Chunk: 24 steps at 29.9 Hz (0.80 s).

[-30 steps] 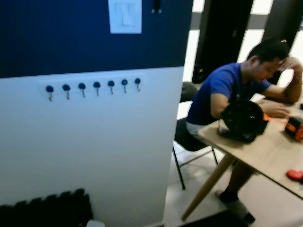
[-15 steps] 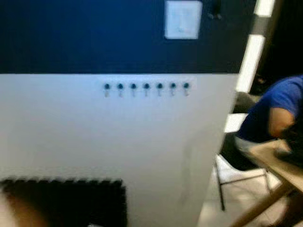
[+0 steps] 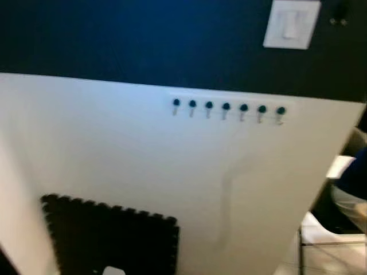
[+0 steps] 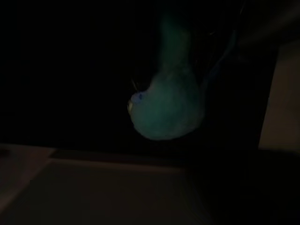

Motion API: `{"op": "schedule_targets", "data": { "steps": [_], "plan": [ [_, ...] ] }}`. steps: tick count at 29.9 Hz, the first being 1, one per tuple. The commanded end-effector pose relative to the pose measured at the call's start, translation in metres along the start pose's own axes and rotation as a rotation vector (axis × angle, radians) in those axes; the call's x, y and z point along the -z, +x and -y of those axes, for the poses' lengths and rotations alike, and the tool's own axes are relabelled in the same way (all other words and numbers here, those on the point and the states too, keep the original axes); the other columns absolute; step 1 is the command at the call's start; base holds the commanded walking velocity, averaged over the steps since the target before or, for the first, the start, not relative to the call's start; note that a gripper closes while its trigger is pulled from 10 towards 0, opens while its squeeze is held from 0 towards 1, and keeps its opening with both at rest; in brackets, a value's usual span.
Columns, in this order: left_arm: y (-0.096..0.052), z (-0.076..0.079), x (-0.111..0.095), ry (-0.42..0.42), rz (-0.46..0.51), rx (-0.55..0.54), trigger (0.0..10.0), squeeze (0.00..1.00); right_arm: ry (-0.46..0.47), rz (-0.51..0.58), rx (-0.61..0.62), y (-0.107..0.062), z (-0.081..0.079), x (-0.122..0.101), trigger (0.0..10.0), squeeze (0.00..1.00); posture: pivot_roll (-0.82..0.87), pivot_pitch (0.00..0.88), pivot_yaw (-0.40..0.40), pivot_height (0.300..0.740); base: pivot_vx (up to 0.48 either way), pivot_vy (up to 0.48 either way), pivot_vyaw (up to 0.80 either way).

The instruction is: Hang keys on a hook

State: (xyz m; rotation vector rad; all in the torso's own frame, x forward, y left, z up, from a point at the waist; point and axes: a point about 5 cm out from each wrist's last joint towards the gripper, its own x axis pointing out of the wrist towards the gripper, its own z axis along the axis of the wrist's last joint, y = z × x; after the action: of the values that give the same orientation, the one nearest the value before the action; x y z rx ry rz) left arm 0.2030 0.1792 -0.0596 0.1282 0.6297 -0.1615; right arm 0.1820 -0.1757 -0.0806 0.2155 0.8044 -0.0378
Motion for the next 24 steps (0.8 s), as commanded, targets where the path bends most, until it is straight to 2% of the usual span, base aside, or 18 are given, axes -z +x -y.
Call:
{"op": "schedule_targets", "data": {
  "steps": [1, 5, 14, 24],
  "plan": [
    [-0.0014, 0.0016, 0.006, 0.001, -0.031, 0.005, 10.0, 0.0, 0.006, -0.008, 0.001, -0.0001, 0.0003, 0.0012, 10.0, 0.0, 0.1, 0.014, -0.015, 0.74, 0.0, 0.0, 0.8],
    [-0.0015, 0.0014, 0.0064, 0.002, -0.034, 0.006, 10.0, 0.0, 0.004, -0.006, 0.003, -0.0001, 0.0001, 0.0011, 10.0, 0.0, 0.09, 0.009, -0.014, 0.74, 0.0, 0.0, 0.8],
    [-0.0001, 0.0035, 0.0046, 0.032, -0.034, 0.029, 10.0, 0.0, 0.012, 0.007, 0.01, -0.0002, 0.0019, -0.0006, 10.0, 0.0, 0.09, 0.001, -0.013, 0.74, 0.0, 0.0, 0.0],
    [0.0014, 0.0073, 0.0027, 0.055, -0.033, 0.052, 10.0, 0.0, 0.015, 0.008, 0.017, -0.0006, 0.0029, -0.0002, 10.0, 0.0, 0.08, 0.0, -0.009, 0.74, 0.0, -0.424, 0.0]
  ]
}}
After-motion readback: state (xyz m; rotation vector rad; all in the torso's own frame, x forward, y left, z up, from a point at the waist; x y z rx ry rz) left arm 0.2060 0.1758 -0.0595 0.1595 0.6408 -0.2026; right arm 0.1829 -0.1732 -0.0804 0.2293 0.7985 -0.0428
